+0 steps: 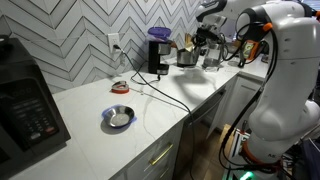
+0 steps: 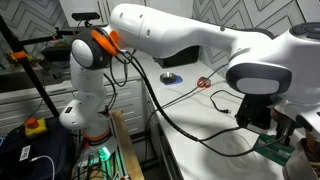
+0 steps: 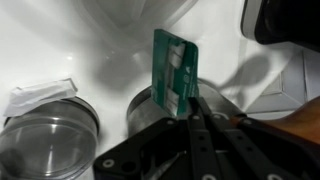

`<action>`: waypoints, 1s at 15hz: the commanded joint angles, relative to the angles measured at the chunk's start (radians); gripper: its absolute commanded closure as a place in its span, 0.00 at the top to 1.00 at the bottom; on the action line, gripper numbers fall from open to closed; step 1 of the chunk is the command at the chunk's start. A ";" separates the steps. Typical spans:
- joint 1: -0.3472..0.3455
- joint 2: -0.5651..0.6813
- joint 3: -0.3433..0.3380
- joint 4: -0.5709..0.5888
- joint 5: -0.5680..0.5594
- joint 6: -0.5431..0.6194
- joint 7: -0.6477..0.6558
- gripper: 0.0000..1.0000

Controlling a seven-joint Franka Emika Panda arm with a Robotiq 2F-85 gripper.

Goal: Put the green pack in the lunch box

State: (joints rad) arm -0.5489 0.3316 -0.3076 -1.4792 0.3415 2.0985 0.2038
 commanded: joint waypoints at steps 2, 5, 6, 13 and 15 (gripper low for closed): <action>0.044 -0.224 -0.079 -0.248 -0.052 0.067 0.188 0.00; 0.084 -0.318 -0.102 -0.372 -0.113 0.149 0.376 0.00; 0.097 -0.336 -0.102 -0.412 -0.153 0.181 0.455 0.00; 0.117 -0.300 -0.088 -0.378 -0.183 0.197 0.609 0.00; 0.136 -0.293 -0.080 -0.384 -0.245 0.219 0.712 0.00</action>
State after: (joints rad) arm -0.4457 0.0291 -0.3896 -1.8508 0.1743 2.2758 0.7672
